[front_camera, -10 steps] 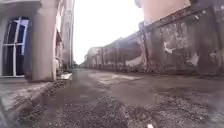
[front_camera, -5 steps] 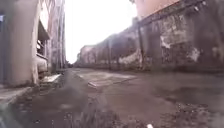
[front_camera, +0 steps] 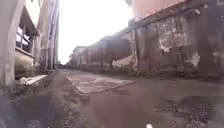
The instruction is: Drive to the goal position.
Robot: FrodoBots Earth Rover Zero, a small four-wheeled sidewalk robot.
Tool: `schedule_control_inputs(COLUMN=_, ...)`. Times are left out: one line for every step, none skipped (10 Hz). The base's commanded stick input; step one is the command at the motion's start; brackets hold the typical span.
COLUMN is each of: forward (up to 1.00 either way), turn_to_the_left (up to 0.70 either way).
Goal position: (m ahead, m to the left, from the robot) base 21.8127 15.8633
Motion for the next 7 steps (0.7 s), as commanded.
schedule_control_inputs(forward=1.0, turn_to_the_left=0.0)
schedule_control_inputs(forward=1.0, turn_to_the_left=0.0)
schedule_control_inputs(forward=1.0, turn_to_the_left=0.0)
schedule_control_inputs(forward=1.0, turn_to_the_left=0.0)
schedule_control_inputs(forward=1.0, turn_to_the_left=0.0)
schedule_control_inputs(forward=1.0, turn_to_the_left=0.0)
schedule_control_inputs(forward=1.0, turn_to_the_left=0.01)
